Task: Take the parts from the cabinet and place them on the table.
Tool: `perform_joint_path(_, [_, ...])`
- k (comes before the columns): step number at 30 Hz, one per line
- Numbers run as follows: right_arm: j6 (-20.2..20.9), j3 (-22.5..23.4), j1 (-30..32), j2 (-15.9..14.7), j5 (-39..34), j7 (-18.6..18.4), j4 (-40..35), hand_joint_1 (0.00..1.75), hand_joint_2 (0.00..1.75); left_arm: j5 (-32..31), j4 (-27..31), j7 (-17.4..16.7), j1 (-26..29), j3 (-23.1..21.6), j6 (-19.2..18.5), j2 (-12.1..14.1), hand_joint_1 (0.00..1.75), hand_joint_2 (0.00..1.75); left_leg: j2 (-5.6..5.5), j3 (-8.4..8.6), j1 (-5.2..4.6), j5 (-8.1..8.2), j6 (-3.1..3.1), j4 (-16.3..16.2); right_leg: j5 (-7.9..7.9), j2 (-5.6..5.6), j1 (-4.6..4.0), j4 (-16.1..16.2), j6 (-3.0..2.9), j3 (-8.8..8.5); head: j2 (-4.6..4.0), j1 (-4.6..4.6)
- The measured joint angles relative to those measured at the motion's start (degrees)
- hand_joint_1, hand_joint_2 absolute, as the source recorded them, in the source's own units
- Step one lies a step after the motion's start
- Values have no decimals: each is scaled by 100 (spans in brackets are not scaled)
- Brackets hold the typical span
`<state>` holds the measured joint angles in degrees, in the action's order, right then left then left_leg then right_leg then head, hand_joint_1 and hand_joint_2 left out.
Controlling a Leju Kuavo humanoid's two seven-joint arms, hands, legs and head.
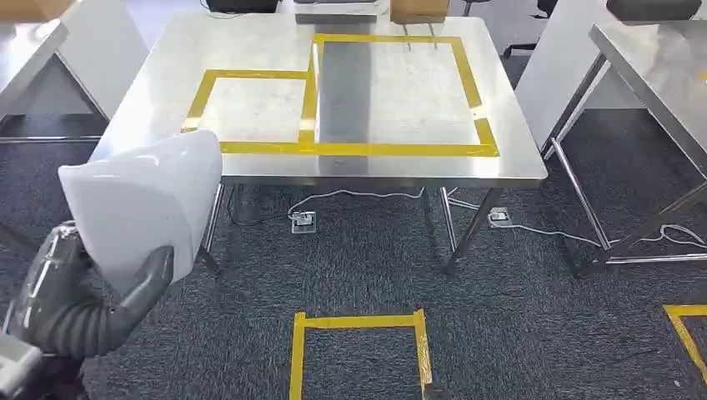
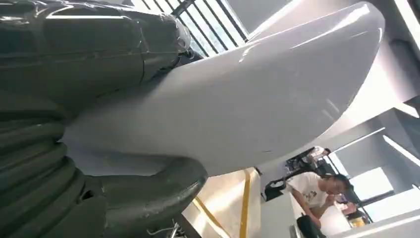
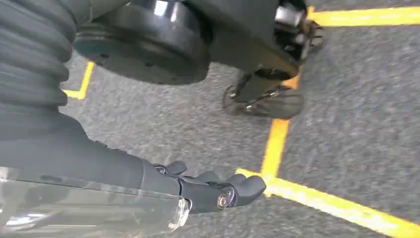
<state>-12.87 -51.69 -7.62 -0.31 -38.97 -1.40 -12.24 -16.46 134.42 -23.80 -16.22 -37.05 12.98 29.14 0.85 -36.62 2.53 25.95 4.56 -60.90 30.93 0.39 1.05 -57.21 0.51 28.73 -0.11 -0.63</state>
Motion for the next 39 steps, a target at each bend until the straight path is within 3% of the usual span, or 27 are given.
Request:
perform_joint_path(1, [0,0,-26,-11,0,0,0,0,175,0,-9,0,-6,-2,-4,-2,175,175,19,-69,-52,237,-126,41,37,9,-7,-68,47,-5,0,122])
perform_joint_path(2, [0,0,-38,2,-2,0,0,0,175,-2,-6,-2,13,0,-9,2,175,175,7,-60,-56,141,-289,-14,71,-2,-18,-59,80,44,2,111])
perform_joint_path(5, [0,-2,-49,0,2,0,0,0,175,-7,4,2,-1,2,-13,2,175,175,-30,23,-55,198,-403,-9,82,-18,8,-90,123,-21,0,0])
perform_joint_path(7, [0,0,-79,2,2,2,-4,0,175,-9,22,4,-26,4,-15,2,175,175,-14,124,-65,277,-471,7,108,-26,3,-748,186,311,0,-66])
perform_joint_path(9, [0,0,-89,7,2,2,-4,0,175,-9,24,4,-31,2,-17,2,175,175,-9,211,-106,365,-515,7,501,-28,-1,-1576,203,847,0,-151])
perform_joint_path(10, [0,0,-78,7,0,2,-2,0,175,-9,24,4,-30,2,-17,2,175,175,-15,265,-132,411,-530,7,659,-28,-7,-1830,174,1045,0,-192])
perform_joint_path(11, [2,-2,-62,7,0,2,-2,0,175,-9,24,4,-31,2,-17,2,175,175,-28,327,-160,457,-548,7,666,-28,-24,-1882,133,1147,0,-225])
perform_joint_path(12, [0,-2,-54,7,0,2,-2,0,175,-9,24,4,-32,2,-20,2,175,175,-44,401,-197,512,-557,8,523,-27,-60,-1715,62,1145,0,-247])
perform_joint_path(13, [0,-2,-56,7,0,2,-2,0,175,-9,26,4,-37,2,-20,2,175,175,-52,482,-240,561,-562,11,240,-23,-114,-1367,-31,1067,0,-267])
perform_joint_path(15, [0,0,-53,-17,0,2,0,0,175,-9,26,9,-46,2,-20,2,175,175,-50,623,-289,650,-585,63,-535,-21,-287,-476,-343,847,0,-311])
perform_joint_path(16, [0,-2,-45,-70,-2,0,7,0,175,-9,17,11,-54,-4,-22,-4,175,175,-59,674,-315,674,-561,90,-454,-24,-331,-442,-479,851,2,-190])
perform_joint_path(17, [2,-4,-50,-52,-2,-2,-2,0,175,-9,22,18,-54,-4,-24,0,175,175,-84,671,-247,666,-543,149,-454,-12,-340,-247,-528,785,0,-164])
perform_joint_path(18, [0,-2,-63,-52,-2,-2,-2,0,175,-9,22,15,-61,-2,-24,0,175,175,-89,687,-203,660,-506,224,-473,-12,-376,-153,-512,718,0,-210])
perform_joint_path(20, [9,-2,-36,-57,-9,-4,2,0,175,-9,28,20,-61,-2,-20,-4,175,175,-92,807,-194,515,-411,189,-508,-11,-373,125,-572,484,0,-289])
perform_joint_path(21, [22,-2,-33,-61,-4,-4,2,0,175,-9,28,20,-53,-2,-9,0,175,175,-97,790,-206,590,-417,101,-554,-33,-324,252,-512,343,0,-324])
perform_joint_path(22, [24,0,-52,-63,7,-7,4,0,175,-11,31,15,-60,0,5,2,175,175,-127,688,-205,662,-419,-100,-553,-29,-293,298,-503,263,0,-295])
perform_joint_path(23, [37,0,-64,-50,13,-11,4,0,175,-13,31,-9,-63,0,9,4,175,175,-135,477,-198,791,-379,-426,-534,-21,-271,310,-484,237,0,-258])
perform_joint_path(25, [46,0,-45,-9,28,-50,2,0,175,-13,31,-92,-33,-2,4,13,175,175,-131,-50,-157,1137,-291,-1123,-435,-18,-231,293,-367,185,0,-169])
perform_joint_path(26, [46,-2,-15,0,44,-61,2,0,175,-13,31,-131,-30,-2,4,20,175,175,-117,-218,-129,1150,-241,-1241,-383,-18,-208,276,-330,148,0,-151])
perform_joint_path(28, [46,-2,50,0,44,-68,2,0,175,-13,33,-203,-25,0,2,31,175,175,-88,-174,-73,704,-159,-816,-252,-15,-123,211,-222,41,0,-143])
perform_joint_path(30, [46,-2,60,-13,44,-66,7,0,175,-13,44,-234,-17,0,4,55,175,175,-49,105,20,56,20,50,-60,0,-40,61,-91,-45,0,-103])
perform_joint_path(31, [37,0,47,-55,46,-66,13,0,175,-11,35,-243,2,-2,5,52,175,175,-59,62,-34,256,20,-13,0,25,-50,-5,-21,-44,0,-12])
perform_joint_path(32, [48,-2,38,-48,48,-66,9,0,175,-9,44,-247,0,0,5,70,175,175,-22,68,-66,311,-196,12,31,28,-75,-35,10,8,0,48])
perform_joint_path(33, [46,-2,44,-46,46,-66,7,0,175,-9,54,-258,43,2,15,74,175,175,-27,66,-53,267,-283,-7,77,13,-69,-29,16,21,0,-31])
perform_joint_path(36, [44,-4,61,-66,50,-63,11,0,175,-9,88,-260,41,4,31,79,175,175,-42,170,-42,305,-383,4,85,5,-48,-114,77,-18,0,-86])
perform_joint_path(37, [42,-4,47,-59,52,-63,7,0,175,-9,103,-260,39,7,37,81,175,175,-17,223,-41,337,-420,7,118,-12,-48,-403,93,122,0,-125])
perform_joint_path(39, [35,-4,38,-57,57,-63,7,0,175,-9,120,-249,41,4,50,83,175,175,13,295,-48,411,-452,9,399,-20,-50,-1297,132,666,0,-208])
